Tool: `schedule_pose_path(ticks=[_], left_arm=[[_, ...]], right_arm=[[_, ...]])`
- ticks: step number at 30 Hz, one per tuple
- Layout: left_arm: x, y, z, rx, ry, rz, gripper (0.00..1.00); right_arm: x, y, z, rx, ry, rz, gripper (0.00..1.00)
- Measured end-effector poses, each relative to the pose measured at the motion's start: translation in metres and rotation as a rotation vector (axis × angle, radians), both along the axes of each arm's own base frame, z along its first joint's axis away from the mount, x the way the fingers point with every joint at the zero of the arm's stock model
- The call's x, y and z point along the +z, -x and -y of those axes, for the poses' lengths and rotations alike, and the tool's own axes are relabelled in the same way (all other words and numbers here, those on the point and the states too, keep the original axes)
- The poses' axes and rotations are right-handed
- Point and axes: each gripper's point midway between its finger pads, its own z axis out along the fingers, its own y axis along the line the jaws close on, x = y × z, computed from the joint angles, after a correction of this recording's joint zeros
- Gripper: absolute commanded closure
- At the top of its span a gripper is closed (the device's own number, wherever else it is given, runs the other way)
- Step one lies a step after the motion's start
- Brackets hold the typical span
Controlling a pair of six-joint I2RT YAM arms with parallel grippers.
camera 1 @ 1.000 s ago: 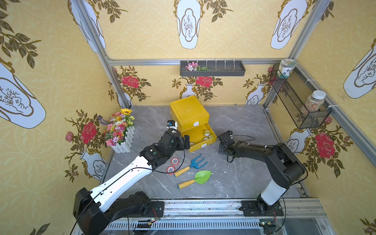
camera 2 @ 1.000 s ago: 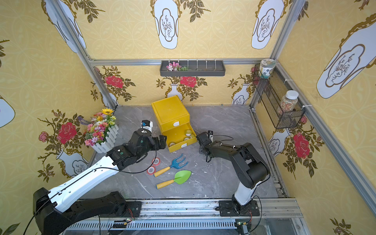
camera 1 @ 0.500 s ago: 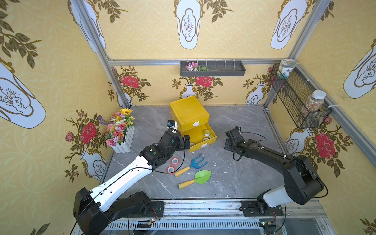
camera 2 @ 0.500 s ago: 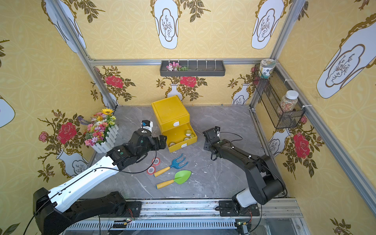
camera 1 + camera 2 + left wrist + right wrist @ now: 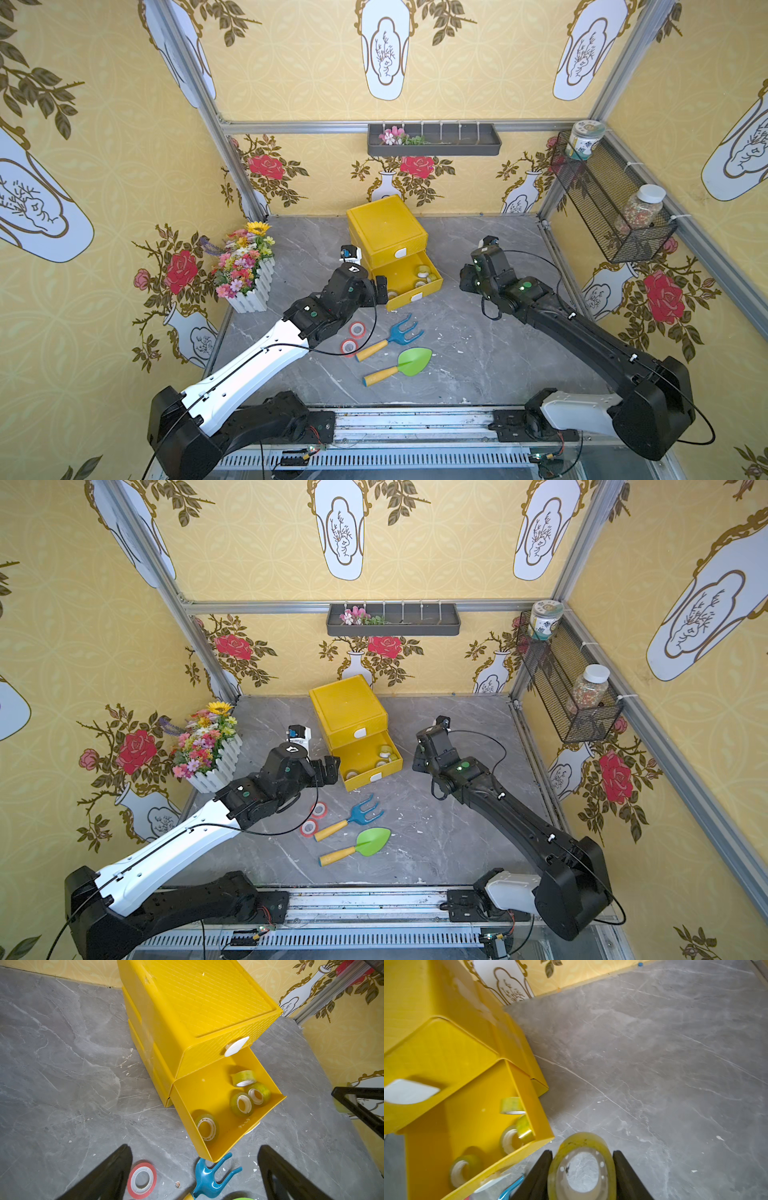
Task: Place the transparent tape into the drawer according to color
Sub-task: Place the tape in the drawer.
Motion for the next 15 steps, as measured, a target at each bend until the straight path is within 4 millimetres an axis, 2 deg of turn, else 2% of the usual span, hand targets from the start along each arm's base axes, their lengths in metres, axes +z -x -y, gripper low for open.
schedule_pose_path(ticks=[3, 7, 12, 15], left_arm=[[0.003, 0.000, -0.002, 0.011, 0.006, 0.009, 0.00], [0.007, 0.000, -0.008, 0.031, 0.005, 0.026, 0.00], [0.013, 0.002, -0.017, 0.067, 0.014, 0.052, 0.00], [0.017, 0.002, -0.022, 0.086, 0.015, 0.069, 0.00]], right_arm=[[0.014, -0.001, -0.027, 0.082, -0.006, 0.021, 0.54], [0.017, -0.003, -0.074, 0.210, -0.001, 0.020, 0.54], [0.003, -0.006, -0.141, 0.369, 0.028, -0.003, 0.54], [-0.014, -0.011, -0.171, 0.431, 0.040, -0.033, 0.54]])
